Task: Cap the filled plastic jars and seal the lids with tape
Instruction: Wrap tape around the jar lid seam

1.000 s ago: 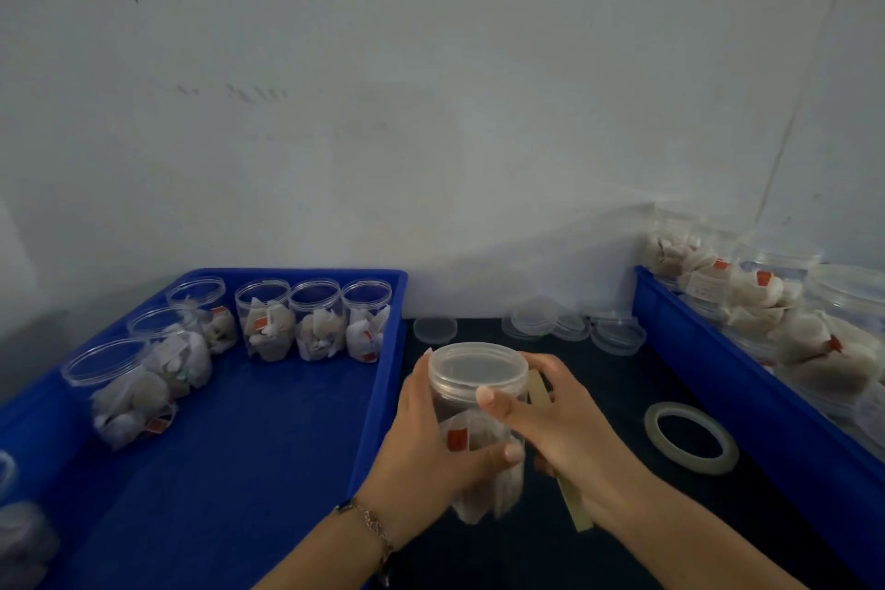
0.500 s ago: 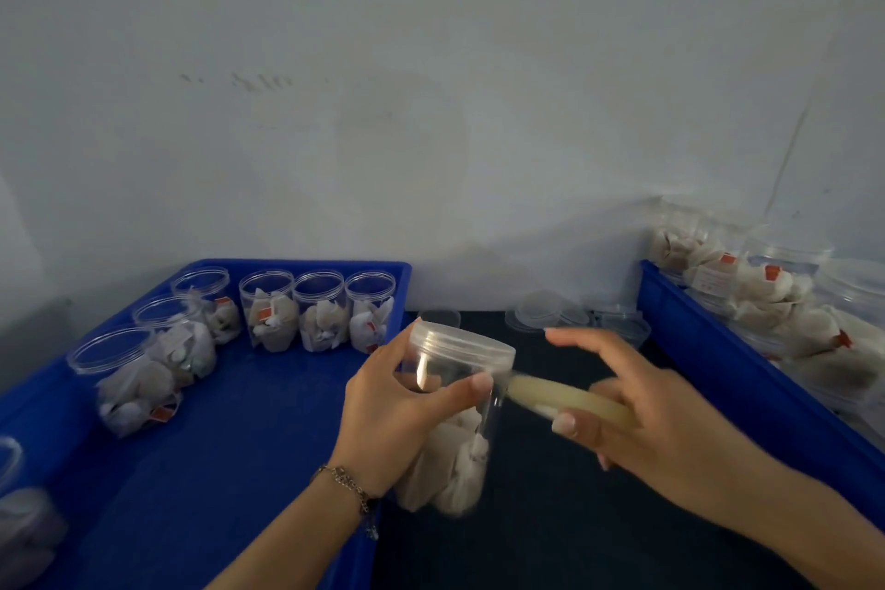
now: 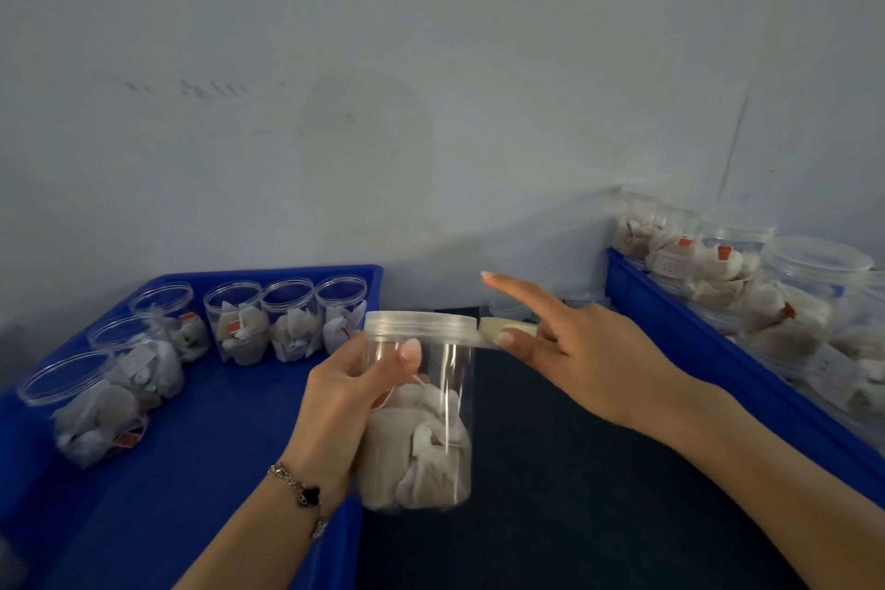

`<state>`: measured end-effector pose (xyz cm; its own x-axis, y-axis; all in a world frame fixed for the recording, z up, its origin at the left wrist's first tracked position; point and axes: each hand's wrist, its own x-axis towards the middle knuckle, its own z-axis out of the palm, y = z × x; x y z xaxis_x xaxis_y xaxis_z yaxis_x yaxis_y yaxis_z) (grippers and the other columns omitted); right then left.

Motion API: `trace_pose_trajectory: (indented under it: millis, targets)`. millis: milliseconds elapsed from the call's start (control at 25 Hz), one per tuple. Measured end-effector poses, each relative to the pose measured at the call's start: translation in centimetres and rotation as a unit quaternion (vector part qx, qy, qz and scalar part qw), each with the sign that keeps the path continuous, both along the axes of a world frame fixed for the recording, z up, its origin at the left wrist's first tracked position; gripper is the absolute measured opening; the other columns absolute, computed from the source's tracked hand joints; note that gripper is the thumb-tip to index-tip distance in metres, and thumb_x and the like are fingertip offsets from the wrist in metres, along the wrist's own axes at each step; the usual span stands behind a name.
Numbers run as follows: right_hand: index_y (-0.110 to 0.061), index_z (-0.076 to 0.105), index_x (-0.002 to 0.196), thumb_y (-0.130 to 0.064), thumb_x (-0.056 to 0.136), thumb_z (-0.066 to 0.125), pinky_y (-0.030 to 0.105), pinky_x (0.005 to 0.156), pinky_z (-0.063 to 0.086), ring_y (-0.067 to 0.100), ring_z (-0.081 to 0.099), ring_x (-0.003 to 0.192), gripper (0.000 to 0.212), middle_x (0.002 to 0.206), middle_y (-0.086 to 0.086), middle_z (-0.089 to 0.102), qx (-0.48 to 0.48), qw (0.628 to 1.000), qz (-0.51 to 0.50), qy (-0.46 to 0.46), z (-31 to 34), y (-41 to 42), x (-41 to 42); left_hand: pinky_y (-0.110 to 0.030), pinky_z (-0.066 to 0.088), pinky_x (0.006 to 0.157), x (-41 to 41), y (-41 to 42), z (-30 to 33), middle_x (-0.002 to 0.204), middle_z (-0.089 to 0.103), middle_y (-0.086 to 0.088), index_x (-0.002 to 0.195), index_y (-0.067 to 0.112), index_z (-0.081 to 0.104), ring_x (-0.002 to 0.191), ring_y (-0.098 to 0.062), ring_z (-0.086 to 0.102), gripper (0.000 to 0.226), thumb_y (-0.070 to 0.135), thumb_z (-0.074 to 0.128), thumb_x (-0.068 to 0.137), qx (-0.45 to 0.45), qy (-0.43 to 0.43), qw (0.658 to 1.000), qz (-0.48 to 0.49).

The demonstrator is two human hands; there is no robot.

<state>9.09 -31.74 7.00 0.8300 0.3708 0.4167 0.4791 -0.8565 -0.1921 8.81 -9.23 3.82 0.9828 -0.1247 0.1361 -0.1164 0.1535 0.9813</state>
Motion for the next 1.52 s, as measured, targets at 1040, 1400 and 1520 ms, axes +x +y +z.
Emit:
trace_pose_trajectory:
  millis: [1040, 1400, 1520]
  targets:
    - [-0.057, 0.042, 0.125, -0.052, 0.089, 0.032, 0.008, 0.067, 0.042, -0.010, 0.057, 0.077, 0.038, 0.081, -0.023, 0.063, 0.075, 0.993, 0.036, 0.089, -3.8, 0.4, 0.1, -0.030, 0.054, 0.084, 1.6, 0.3, -2.5, 0.123, 0.059, 0.003, 0.132, 0.051, 0.032, 0.105, -0.013, 0.064, 0.106, 0.053, 0.084, 0.040, 0.123, 0.043, 0.978, -0.163]
    - [-0.056, 0.027, 0.138, -0.052, 0.090, 0.054, 0.011, 0.077, 0.041, -0.007, 0.056, 0.099, 0.056, 0.113, -0.029, 0.056, 0.076, 0.947, 0.105, 0.295, -6.0, 1.7, 0.0, -0.024, 0.050, 0.087, 2.0, -0.1, -3.4, 0.103, 0.065, 0.014, 0.122, 0.039, 0.057, 0.091, 0.002, 0.060, 0.064, 0.069, 0.066, 0.067, 0.418, -0.080, 0.878, -0.217]
    - [-0.066, 0.023, 0.132, -0.038, 0.080, 0.073, 0.011, 0.076, 0.047, -0.008, 0.059, 0.095, 0.077, 0.106, -0.026, 0.058, 0.138, 0.894, 0.169, 0.392, -3.4, -0.4, -0.7, -0.021, 0.048, 0.085, 2.2, 0.6, -2.7, 0.111, 0.069, 0.003, 0.126, 0.033, 0.059, 0.099, -0.011, 0.064, 0.062, 0.059, 0.068, 0.071, 0.319, -0.038, 0.901, -0.293]
